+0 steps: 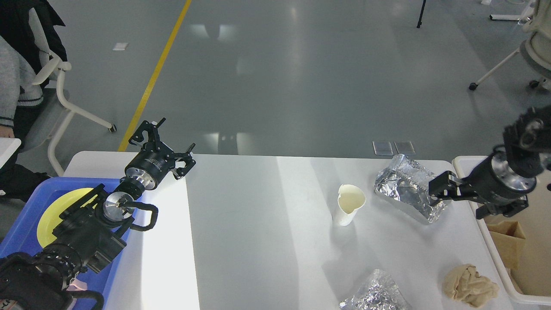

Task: Tidy desktop
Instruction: 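Lower the right gripper to the crumpled beige paper, then close the right gripper on the crumpled paper, then lift the crumpled paper and carry it over the white bin, then drop the crumpled paper into the white bin, then raise the right arm out of the bin, then move the right gripper down to the foil bag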

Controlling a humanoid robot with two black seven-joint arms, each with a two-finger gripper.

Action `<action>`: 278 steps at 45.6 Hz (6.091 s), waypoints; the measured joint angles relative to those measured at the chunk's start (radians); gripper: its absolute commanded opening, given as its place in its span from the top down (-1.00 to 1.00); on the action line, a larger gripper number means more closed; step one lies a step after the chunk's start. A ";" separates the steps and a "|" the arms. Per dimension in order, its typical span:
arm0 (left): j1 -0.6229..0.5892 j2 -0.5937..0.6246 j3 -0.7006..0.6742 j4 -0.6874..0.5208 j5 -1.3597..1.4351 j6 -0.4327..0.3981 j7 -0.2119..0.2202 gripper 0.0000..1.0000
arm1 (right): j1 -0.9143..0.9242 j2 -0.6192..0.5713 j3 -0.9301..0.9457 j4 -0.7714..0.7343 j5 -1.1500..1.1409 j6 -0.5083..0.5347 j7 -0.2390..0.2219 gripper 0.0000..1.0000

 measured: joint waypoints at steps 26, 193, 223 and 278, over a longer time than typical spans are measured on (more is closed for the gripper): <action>0.002 0.000 0.000 0.001 0.000 0.000 0.000 -0.98 | -0.489 -0.258 0.320 -0.034 -0.008 -0.130 -0.002 -1.00; 0.002 0.000 0.000 0.001 0.000 0.000 0.000 -0.98 | -0.980 0.235 0.517 -1.222 0.067 -0.471 -0.111 1.00; 0.002 0.000 0.000 0.001 0.000 0.000 0.000 -0.98 | -0.984 0.235 0.520 -1.211 0.084 -0.477 -0.107 -1.00; 0.000 0.000 0.000 0.002 0.000 0.000 0.000 -0.98 | 0.131 0.341 0.172 -0.100 0.084 -0.015 -0.126 -1.00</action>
